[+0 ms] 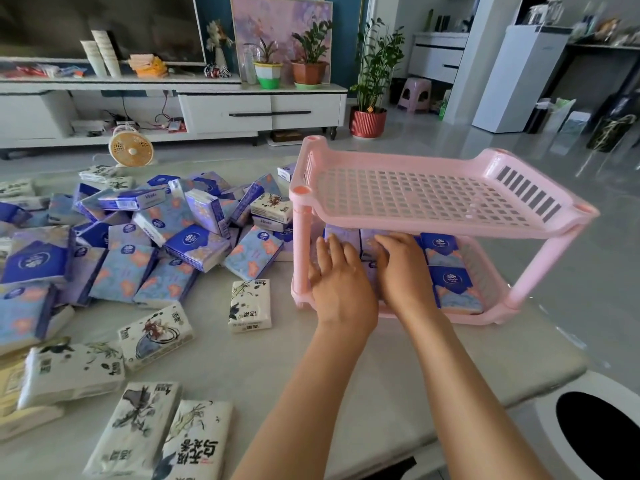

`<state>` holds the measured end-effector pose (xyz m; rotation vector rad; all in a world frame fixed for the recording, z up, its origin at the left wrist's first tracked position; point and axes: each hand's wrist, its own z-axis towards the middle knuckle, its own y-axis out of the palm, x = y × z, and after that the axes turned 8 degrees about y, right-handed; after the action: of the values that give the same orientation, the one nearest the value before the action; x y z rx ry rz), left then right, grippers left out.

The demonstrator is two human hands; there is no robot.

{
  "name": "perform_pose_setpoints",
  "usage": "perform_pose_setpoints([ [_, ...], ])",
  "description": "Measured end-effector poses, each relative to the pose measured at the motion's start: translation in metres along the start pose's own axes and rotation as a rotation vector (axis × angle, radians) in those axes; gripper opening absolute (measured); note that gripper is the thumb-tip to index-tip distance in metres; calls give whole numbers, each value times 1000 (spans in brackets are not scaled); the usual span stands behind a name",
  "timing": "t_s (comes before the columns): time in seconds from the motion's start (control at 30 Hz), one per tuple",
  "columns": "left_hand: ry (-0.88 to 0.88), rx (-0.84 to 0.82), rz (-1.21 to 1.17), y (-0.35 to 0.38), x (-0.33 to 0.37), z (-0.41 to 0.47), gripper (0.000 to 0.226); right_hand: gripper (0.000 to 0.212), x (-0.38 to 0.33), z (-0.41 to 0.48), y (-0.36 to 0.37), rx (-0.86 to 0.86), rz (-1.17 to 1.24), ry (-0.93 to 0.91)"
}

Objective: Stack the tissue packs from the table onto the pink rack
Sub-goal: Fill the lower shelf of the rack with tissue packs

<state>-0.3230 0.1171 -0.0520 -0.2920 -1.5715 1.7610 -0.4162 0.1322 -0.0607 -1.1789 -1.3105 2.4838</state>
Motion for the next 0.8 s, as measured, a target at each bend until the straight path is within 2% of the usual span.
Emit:
perform_pose_setpoints([
  [0.27,-55,42,-60,9,0,4,54,36,-3,-4,3,-7,-93,-31],
  [0.37,-51,236,-93,14,0,3,56,41,-2,-7,2,14,-84,-39],
  [0.43,-31,360,-190,14,3,-4,46,43,-10,-14,-4,150,66,43],
  [0.5,-32,291,-364,-1,10,-23,42,39,-26,-25,-17,304,251,172],
  [0.53,-46,239,-439,-12,14,-33,48,35,-35,-32,-25,350,361,228],
  [0.6,-64,265,-479,-34,15,-46,69,31,-53,-50,-38,367,623,345],
  [0.63,-80,267,-496,-46,13,-49,70,32,-61,-60,-42,341,762,425],
  [0.67,-99,259,-516,-57,10,-52,59,32,-69,-71,-44,278,895,510],
  [0.73,-162,248,-537,-74,0,-56,26,33,-85,-92,-40,29,1168,643],
  [0.8,-242,273,-515,-82,-15,-63,18,30,-101,-106,-28,-219,1287,712],
])
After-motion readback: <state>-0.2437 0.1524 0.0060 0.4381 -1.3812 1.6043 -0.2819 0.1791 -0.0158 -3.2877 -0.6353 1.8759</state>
